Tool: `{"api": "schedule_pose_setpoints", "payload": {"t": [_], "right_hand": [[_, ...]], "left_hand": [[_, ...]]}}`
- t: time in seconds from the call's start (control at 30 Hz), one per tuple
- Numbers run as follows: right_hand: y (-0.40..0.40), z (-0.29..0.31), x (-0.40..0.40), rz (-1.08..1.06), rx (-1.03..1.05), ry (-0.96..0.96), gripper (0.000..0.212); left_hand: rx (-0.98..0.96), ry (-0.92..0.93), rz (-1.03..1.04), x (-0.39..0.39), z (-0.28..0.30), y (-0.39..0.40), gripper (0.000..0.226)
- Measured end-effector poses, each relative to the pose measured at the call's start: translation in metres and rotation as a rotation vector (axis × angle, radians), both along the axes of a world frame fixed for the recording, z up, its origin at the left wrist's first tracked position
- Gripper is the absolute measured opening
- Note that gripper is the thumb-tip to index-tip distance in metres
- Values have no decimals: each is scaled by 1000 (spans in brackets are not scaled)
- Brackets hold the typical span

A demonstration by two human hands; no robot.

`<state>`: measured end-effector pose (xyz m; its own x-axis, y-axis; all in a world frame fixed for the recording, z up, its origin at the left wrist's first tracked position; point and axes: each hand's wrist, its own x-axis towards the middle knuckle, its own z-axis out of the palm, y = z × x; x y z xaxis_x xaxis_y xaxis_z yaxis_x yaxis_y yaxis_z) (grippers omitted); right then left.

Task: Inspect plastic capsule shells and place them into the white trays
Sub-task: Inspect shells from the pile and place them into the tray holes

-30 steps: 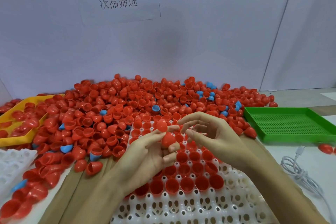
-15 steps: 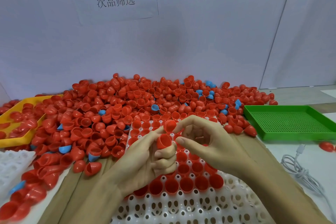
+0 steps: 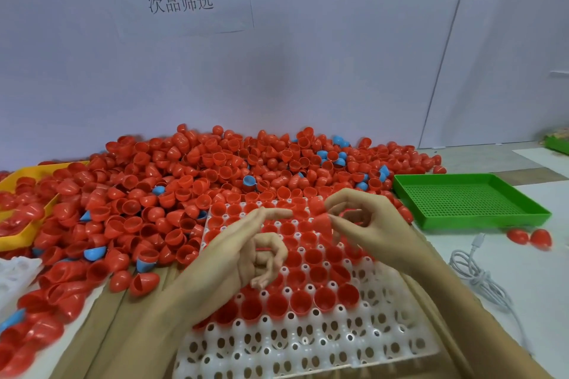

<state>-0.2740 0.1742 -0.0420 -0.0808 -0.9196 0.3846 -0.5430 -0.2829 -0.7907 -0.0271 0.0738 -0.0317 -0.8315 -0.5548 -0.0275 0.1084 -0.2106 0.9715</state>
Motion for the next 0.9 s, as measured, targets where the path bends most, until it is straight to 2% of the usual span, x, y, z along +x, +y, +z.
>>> {"api": "schedule_pose_setpoints", "payload": {"t": [0.07,0.2,0.27,0.33,0.43,0.5,0.73,0.83,0.9], "right_hand": [[17,0,-12,-91,49,6,13],[55,-6,-28,-173,147,107,12],[65,-6,-25,-169,176,192,16],[71,-2,-21,-164,212,281,16],[73,0,-11,-146,241,492,12],[74,1,-6,-150,233,567,12],[73,-3,-2,-166,192,592,11],[69,2,5,-202,115,564,19],[65,3,12,-211,88,604,17]], "left_hand": [[-144,-21,81,6,-10,-16,43],[-419,-110,529,16,-23,-44,35],[-627,-151,708,20,-29,-50,29],[-881,-265,790,24,-30,-50,20],[-1097,-374,807,25,-34,-50,16],[-1145,-423,799,26,-39,-54,17],[-1084,-538,753,26,-52,-64,4],[-1084,-543,732,25,-53,-64,8],[-1093,-538,733,25,-52,-64,10]]}}
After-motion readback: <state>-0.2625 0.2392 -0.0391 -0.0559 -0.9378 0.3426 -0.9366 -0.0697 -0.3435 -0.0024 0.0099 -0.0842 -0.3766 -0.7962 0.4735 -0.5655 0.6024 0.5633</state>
